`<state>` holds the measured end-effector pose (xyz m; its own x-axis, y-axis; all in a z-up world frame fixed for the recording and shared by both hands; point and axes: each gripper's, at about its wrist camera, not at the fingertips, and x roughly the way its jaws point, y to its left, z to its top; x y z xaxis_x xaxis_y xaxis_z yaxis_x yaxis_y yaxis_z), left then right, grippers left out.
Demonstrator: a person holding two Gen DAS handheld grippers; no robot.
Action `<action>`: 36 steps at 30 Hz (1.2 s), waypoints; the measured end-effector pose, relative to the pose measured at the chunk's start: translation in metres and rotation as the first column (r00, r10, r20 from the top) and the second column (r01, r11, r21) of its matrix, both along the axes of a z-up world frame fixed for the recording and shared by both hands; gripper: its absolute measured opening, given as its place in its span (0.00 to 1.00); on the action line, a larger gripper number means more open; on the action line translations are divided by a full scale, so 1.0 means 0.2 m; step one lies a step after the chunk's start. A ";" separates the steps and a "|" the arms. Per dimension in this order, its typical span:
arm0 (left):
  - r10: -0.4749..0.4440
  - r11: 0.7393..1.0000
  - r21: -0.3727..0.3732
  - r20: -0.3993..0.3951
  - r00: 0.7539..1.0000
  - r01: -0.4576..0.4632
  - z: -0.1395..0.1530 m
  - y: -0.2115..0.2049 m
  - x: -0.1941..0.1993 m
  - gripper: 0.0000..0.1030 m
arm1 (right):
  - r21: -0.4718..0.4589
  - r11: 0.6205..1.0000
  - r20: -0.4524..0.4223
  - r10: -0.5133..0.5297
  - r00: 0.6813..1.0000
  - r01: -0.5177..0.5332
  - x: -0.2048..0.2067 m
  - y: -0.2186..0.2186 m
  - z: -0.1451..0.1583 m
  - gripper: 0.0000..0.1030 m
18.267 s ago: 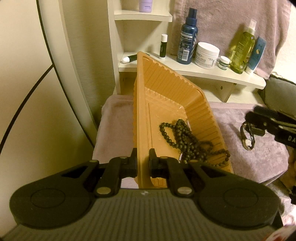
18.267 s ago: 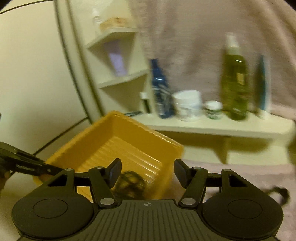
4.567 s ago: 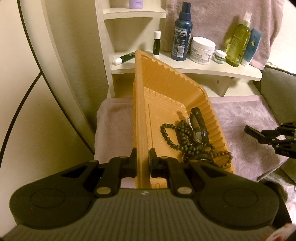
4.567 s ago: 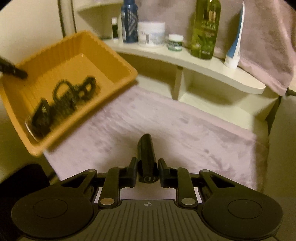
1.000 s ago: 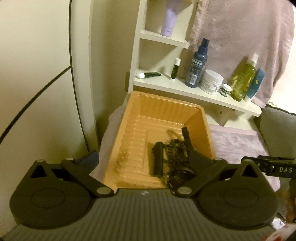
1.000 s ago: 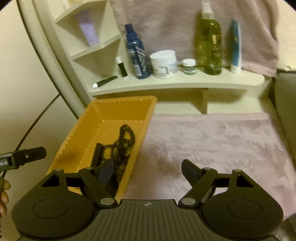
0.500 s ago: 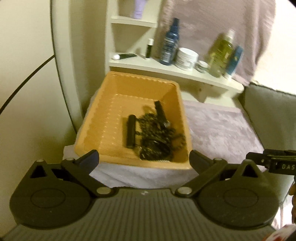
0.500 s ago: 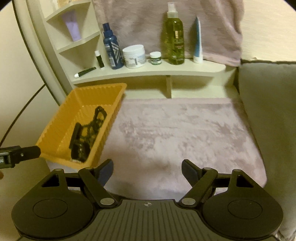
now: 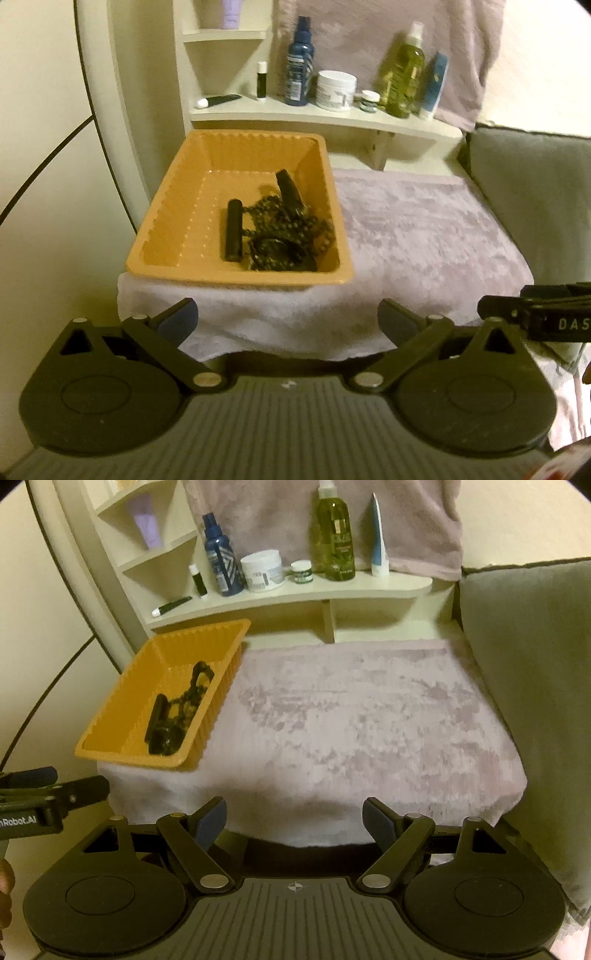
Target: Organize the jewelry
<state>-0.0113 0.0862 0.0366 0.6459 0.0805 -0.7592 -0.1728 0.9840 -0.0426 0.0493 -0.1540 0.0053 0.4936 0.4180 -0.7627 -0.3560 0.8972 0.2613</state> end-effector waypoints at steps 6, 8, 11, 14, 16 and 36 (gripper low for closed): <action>-0.005 1.000 -0.022 -0.016 1.000 0.005 -0.04 -0.06 -0.02 1.00 | -0.030 1.000 0.018 -0.007 1.000 0.008 -0.05 -0.02 -0.02 0.78; -0.004 1.000 -0.030 -0.023 1.000 0.003 -0.05 -0.07 -0.02 1.00 | -0.030 1.000 0.019 -0.009 1.000 0.010 -0.05 -0.02 -0.02 0.78; 0.001 0.999 -0.032 -0.028 1.000 -0.002 -0.06 -0.08 -0.02 1.00 | -0.027 1.000 0.019 -0.014 1.000 0.014 -0.05 -0.03 -0.02 0.78; 0.002 0.999 -0.033 -0.028 1.000 -0.003 -0.06 -0.09 -0.02 1.00 | -0.026 1.000 0.020 -0.015 1.000 0.015 -0.05 -0.02 -0.02 0.78; 0.001 0.999 -0.034 -0.028 1.000 -0.002 -0.07 -0.09 -0.01 1.00 | -0.027 1.000 0.021 -0.011 1.000 0.012 -0.05 -0.02 -0.02 0.78; -0.011 0.999 -0.039 -0.024 1.000 0.010 -0.06 -0.10 -0.01 1.00 | -0.027 1.000 0.024 -0.009 1.000 0.010 -0.05 -0.01 -0.02 0.78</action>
<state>-0.0131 0.0664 0.0242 0.6278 0.0438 -0.7772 -0.1636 0.9835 -0.0767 0.0387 -0.1553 0.0022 0.5157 0.3924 -0.7616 -0.3534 0.9072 0.2281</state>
